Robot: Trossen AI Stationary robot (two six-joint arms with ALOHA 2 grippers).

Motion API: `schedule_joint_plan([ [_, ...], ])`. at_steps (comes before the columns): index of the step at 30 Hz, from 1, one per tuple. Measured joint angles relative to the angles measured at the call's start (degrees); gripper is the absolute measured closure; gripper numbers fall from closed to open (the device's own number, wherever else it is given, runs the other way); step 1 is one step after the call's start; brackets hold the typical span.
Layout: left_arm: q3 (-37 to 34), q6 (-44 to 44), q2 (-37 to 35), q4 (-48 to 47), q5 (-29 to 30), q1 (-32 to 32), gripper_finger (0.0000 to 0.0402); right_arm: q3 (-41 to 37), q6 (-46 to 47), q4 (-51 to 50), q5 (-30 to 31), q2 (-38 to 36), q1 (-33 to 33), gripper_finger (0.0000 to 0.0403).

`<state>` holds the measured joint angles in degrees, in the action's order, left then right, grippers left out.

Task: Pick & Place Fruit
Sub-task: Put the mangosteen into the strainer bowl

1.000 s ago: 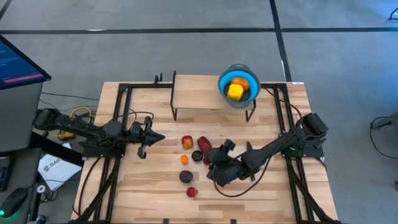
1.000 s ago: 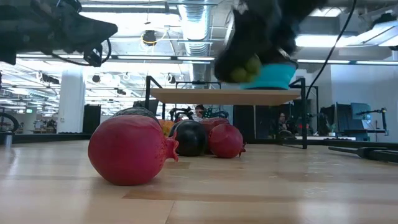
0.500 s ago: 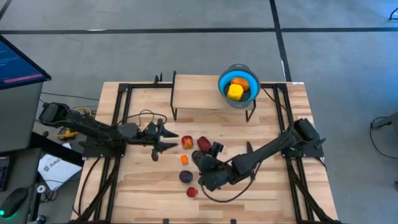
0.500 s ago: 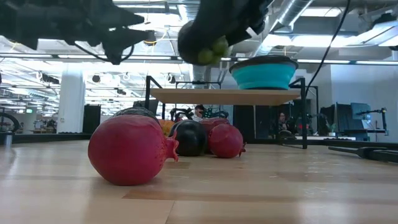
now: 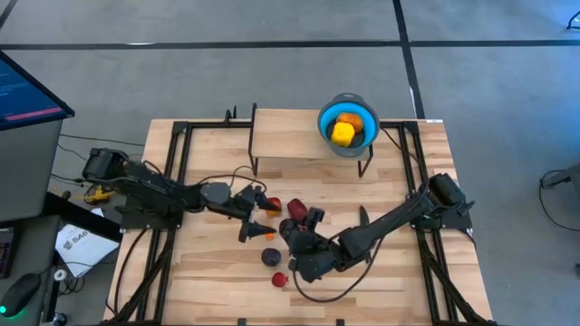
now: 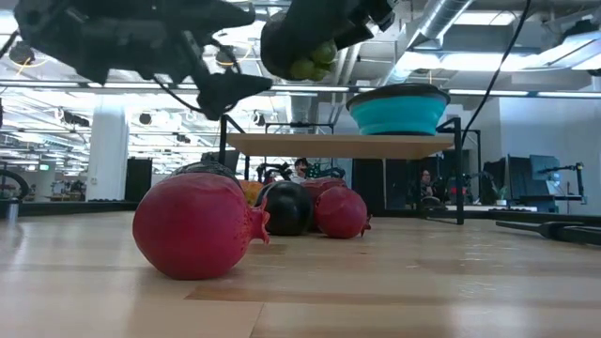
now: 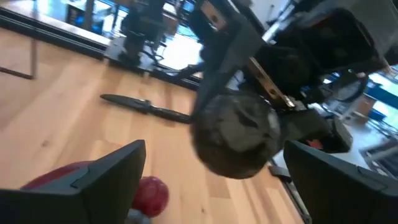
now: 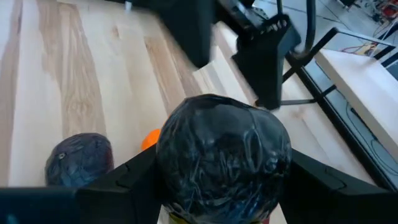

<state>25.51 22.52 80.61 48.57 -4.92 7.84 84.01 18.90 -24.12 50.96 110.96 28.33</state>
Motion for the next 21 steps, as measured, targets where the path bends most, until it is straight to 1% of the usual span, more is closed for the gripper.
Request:
schedule_joint_plan([
  [4,0.9,0.2,1.3,0.3,-0.5,0.0,0.0025,0.0,0.2,0.0,0.1,0.0,0.0,0.0163],
  [11,1.0,1.8,-1.1,0.4,-1.5,0.0,0.0019,-0.1,4.5,-4.0,0.1,0.0,-1.0,0.0163],
  [17,1.1,3.3,1.7,0.4,3.1,0.0,0.0011,-0.1,4.4,-3.3,0.1,0.0,-2.2,0.0163],
  [21,2.6,3.3,4.5,0.9,4.0,0.0,0.0009,-0.1,0.5,0.2,0.1,0.0,-2.3,0.0163],
])
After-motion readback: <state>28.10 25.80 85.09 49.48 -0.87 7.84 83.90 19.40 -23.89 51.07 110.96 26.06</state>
